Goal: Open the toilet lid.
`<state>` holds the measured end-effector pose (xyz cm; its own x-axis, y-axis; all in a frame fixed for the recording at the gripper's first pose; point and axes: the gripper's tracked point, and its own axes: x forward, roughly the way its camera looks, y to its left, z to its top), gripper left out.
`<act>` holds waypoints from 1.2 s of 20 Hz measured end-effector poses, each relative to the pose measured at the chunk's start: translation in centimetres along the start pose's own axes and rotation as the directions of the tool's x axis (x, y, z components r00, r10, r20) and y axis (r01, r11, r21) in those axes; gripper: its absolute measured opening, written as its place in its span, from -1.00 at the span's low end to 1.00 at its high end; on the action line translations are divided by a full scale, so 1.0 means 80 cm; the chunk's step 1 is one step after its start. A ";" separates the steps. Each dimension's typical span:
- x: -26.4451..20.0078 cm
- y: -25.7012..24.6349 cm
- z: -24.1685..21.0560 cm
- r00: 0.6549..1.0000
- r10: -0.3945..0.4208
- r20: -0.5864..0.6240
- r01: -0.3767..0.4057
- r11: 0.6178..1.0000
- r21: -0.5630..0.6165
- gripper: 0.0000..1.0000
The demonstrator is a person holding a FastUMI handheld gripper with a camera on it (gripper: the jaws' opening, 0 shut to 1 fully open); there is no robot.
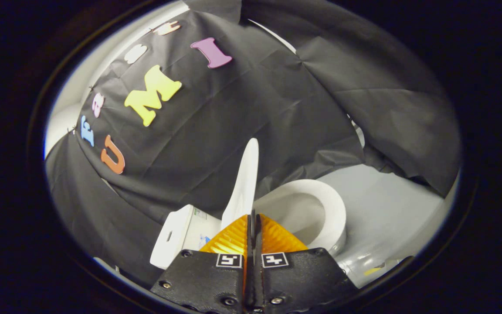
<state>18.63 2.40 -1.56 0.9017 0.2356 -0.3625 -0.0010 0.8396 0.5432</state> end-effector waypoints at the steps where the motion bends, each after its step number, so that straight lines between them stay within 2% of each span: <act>1: -0.003 0.005 0.002 1.000 -0.002 0.005 0.002 1.000 -0.010 -0.93; 18: -0.014 0.112 0.000 0.999 -0.007 0.046 0.015 0.985 -0.171 -0.93; 24: -0.015 0.156 -0.005 0.998 -0.015 0.067 0.032 0.964 -0.265 -0.93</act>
<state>17.37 12.81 5.39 0.9286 0.1897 -0.3189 -0.0865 0.9465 0.3110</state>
